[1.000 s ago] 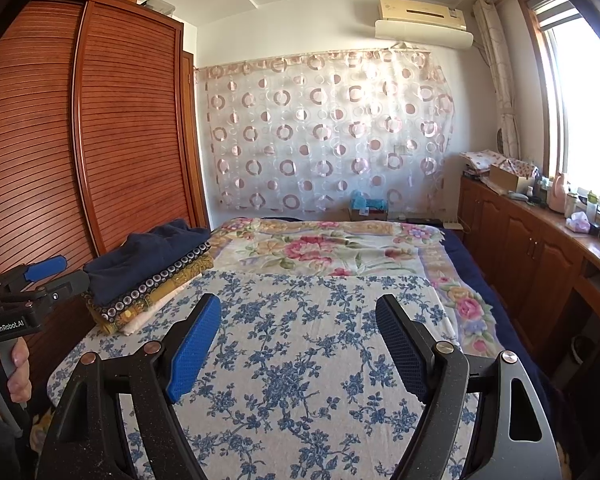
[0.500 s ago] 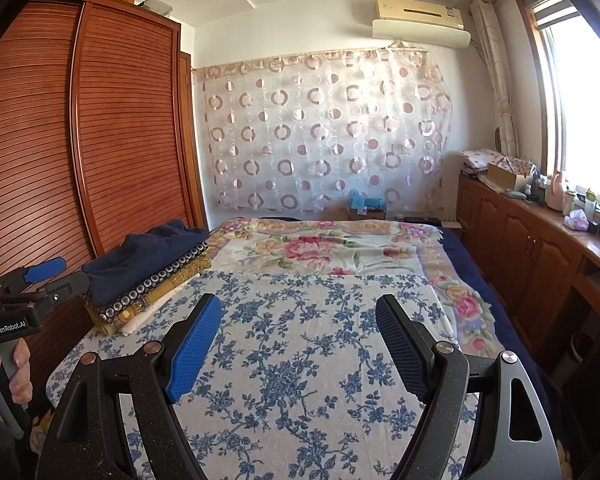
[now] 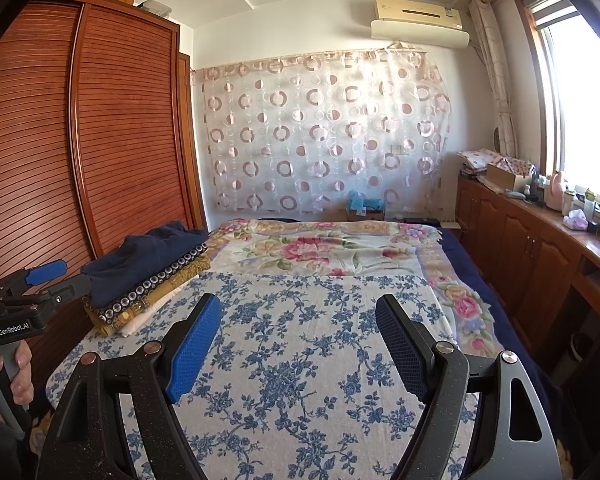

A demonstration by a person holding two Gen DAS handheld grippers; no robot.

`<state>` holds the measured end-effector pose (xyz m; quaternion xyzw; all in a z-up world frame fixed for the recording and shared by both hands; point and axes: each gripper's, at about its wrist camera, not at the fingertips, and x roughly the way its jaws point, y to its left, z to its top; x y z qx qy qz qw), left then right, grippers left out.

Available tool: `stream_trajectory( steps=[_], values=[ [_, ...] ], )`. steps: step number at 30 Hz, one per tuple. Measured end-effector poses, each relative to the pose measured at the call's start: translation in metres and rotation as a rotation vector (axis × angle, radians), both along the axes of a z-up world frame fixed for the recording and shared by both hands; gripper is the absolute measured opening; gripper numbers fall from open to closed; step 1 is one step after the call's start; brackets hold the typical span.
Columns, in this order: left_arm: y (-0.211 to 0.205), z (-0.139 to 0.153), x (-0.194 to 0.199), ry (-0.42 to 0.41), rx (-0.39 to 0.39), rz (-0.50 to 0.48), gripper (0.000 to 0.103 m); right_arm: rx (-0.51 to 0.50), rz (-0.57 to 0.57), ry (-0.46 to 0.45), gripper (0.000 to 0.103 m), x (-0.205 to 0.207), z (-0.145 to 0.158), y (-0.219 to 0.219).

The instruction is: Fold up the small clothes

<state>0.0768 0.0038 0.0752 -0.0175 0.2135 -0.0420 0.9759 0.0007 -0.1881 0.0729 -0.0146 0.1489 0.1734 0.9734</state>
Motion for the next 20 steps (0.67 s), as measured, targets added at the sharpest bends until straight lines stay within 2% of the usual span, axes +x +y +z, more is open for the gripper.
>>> stream_trajectory(
  steps=[20],
  values=[
    [0.0012,-0.0023,0.0006,-0.002,0.000,0.001,0.091,-0.001,0.007,0.001,0.081,0.0002,-0.0008,-0.0039]
  ],
)
